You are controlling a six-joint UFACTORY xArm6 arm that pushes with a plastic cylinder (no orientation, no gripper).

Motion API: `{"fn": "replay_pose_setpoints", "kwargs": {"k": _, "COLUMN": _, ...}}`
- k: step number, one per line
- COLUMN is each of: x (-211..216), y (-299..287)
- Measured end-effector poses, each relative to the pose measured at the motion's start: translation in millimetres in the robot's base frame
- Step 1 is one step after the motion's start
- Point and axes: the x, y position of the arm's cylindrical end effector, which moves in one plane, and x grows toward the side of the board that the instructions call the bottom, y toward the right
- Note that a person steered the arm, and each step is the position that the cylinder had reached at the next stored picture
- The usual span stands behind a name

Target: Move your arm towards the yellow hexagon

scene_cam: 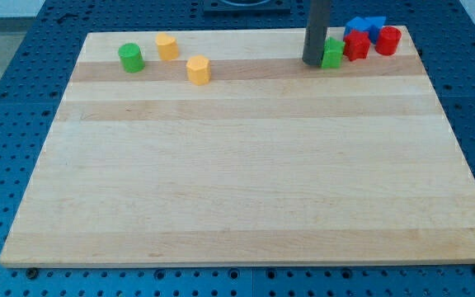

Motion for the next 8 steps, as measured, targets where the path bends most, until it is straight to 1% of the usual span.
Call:
{"fn": "replay_pose_setpoints", "kwargs": {"k": 2, "x": 0, "y": 14}}
{"fn": "replay_pose_setpoints", "kwargs": {"k": 3, "x": 34, "y": -9}}
{"fn": "replay_pose_setpoints", "kwargs": {"k": 4, "x": 52, "y": -58}}
{"fn": "replay_pose_setpoints", "kwargs": {"k": 5, "x": 59, "y": -118}}
{"fn": "replay_pose_setpoints", "kwargs": {"k": 7, "x": 59, "y": -226}}
{"fn": "replay_pose_setpoints", "kwargs": {"k": 8, "x": 56, "y": -259}}
